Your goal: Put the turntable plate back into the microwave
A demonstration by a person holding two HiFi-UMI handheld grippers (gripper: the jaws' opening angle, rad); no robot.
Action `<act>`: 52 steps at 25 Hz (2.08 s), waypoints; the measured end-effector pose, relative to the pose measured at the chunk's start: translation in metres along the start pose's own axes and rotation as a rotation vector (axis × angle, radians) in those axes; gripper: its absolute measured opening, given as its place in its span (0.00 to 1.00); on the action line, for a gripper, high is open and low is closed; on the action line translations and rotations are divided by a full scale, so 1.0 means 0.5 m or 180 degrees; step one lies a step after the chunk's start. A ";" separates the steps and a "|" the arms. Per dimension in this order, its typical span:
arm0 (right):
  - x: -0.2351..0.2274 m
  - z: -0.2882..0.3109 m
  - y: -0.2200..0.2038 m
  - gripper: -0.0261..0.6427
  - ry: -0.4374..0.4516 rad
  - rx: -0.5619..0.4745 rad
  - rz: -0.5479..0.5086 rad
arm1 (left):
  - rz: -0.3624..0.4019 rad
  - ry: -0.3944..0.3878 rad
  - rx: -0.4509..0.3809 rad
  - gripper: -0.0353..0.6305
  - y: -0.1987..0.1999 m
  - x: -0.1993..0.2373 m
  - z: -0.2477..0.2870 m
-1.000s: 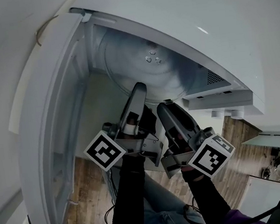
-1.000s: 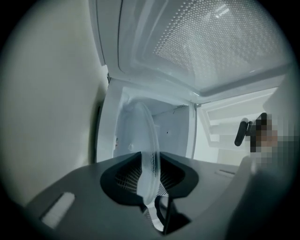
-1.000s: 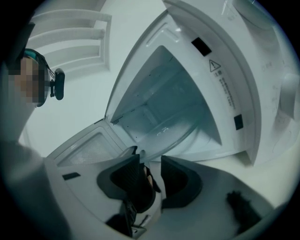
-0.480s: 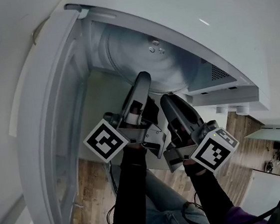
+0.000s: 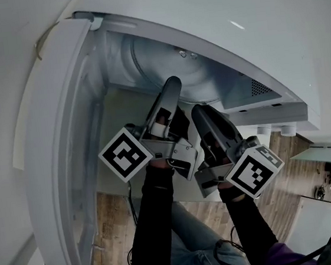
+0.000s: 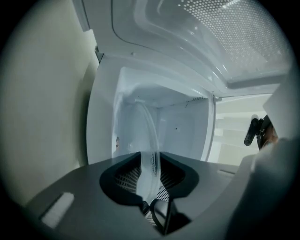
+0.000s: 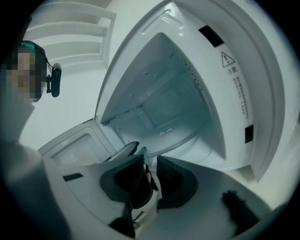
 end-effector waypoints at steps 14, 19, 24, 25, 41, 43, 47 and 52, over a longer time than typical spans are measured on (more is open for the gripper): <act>-0.012 0.024 0.012 0.18 -0.0081 -0.0020 0.0088 | -0.0024 0.0268 0.0004 0.20 0.016 -0.005 0.029; -0.010 0.029 0.013 0.18 -0.0080 -0.0029 0.0139 | 0.0049 0.0364 -0.0056 0.20 0.019 -0.012 0.030; -0.010 0.039 0.012 0.18 0.0003 -0.0095 0.0365 | 0.0117 0.0478 -0.0096 0.19 0.025 -0.017 0.031; -0.010 0.040 0.013 0.19 0.0020 -0.0121 0.0409 | 0.0125 0.0494 -0.0092 0.19 0.026 -0.018 0.032; -0.035 0.039 0.003 0.16 -0.0105 -0.0315 0.1217 | 0.0308 0.0858 0.0025 0.16 0.030 -0.015 0.035; -0.037 0.038 0.002 0.15 -0.0136 -0.0360 0.1277 | 0.0354 0.0907 0.0082 0.16 0.032 -0.016 0.036; -0.043 0.037 -0.003 0.13 -0.0177 -0.0410 0.1396 | 0.0448 0.1014 0.0219 0.15 0.033 -0.018 0.035; -0.049 0.036 -0.005 0.12 -0.0206 -0.0459 0.1476 | 0.0525 0.1062 0.0311 0.15 0.030 -0.018 0.032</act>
Point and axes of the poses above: the fingertips, and each gripper's own axes: z forward along the fingers, x to its left, y out of its top, the point moved 7 cm from there along -z, backward along the fingers, and after that the axes turned 15 degrees about -z, right-handed, at the moved point
